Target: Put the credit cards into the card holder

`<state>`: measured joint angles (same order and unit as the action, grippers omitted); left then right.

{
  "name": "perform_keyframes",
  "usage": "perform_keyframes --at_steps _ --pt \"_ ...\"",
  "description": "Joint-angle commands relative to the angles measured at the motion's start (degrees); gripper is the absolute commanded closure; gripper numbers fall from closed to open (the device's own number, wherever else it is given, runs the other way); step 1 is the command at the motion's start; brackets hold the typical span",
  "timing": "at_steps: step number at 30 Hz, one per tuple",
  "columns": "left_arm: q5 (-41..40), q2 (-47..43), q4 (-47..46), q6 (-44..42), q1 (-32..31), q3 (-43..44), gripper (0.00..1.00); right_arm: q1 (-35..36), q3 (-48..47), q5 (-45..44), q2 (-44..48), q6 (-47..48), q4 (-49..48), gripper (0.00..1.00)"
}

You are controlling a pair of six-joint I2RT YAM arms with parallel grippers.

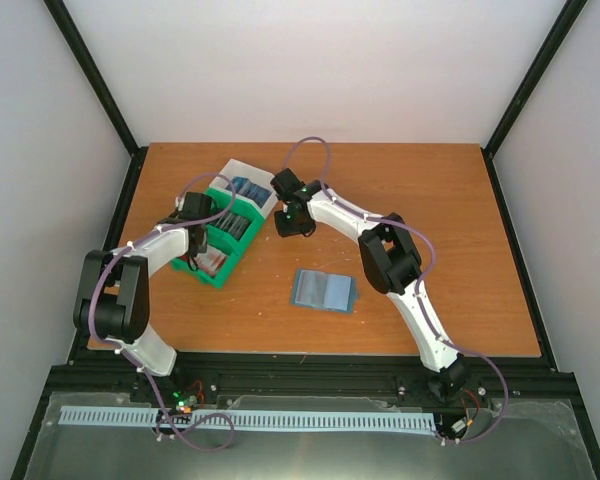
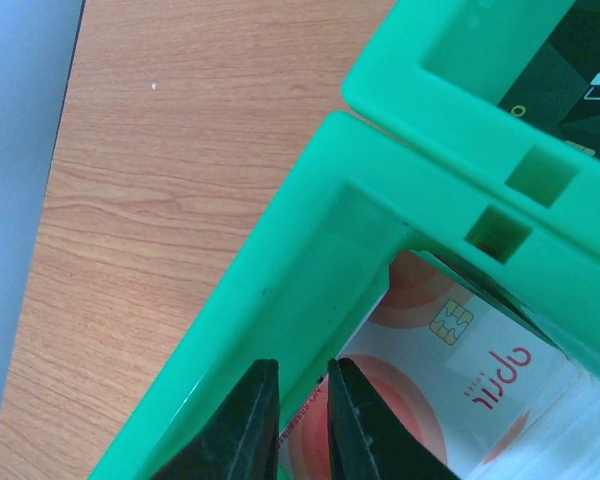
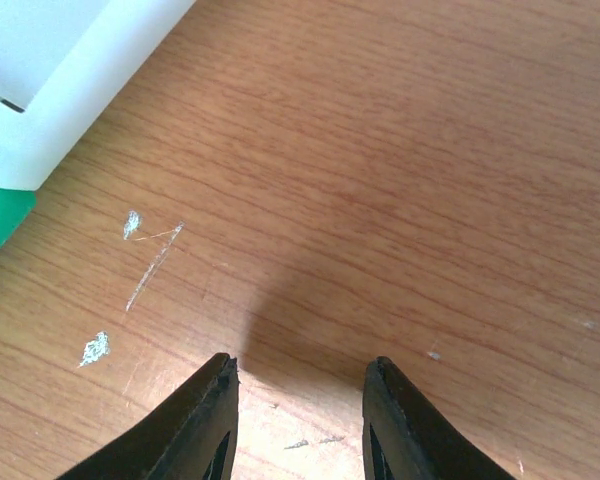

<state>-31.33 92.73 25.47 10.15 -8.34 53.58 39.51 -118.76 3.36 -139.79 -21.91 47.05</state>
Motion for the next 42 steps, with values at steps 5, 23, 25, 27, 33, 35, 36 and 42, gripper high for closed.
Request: perform_keyframes --at_steps 5,23,25,27,33,35,36,42 --pt "2.96 0.86 0.2 -0.36 0.78 -1.56 0.81 -0.04 1.62 1.91 1.41 0.85 -0.28 0.64" --pt "3.46 -0.77 6.2 -0.63 1.09 5.15 0.99 -0.06 2.58 1.83 7.68 0.69 -1.04 0.63" --pt "4.48 -1.86 8.86 0.0 1.04 6.55 0.99 0.0 2.67 1.74 8.87 0.59 -0.78 0.63" --pt "5.26 -3.07 11.95 0.92 0.96 7.85 0.99 -0.04 3.01 1.98 10.12 0.49 -0.4 0.62" --pt "7.11 -7.79 23.4 5.72 0.69 11.63 0.99 -0.11 9.03 6.31 16.89 -0.84 -1.61 0.57" --pt "8.31 -9.97 26.31 6.91 0.69 12.96 0.99 -0.24 12.36 8.11 20.22 -1.6 -2.9 0.54" --pt "9.7 -11.15 27.42 7.24 0.67 13.82 0.99 -0.41 14.11 9.34 22.71 -2.06 -3.72 0.52" --pt "29.69 -19.56 25.15 5.48 0.28 19.64 0.99 -2.74 26.38 17.02 35.01 -6.79 -10.2 0.4"
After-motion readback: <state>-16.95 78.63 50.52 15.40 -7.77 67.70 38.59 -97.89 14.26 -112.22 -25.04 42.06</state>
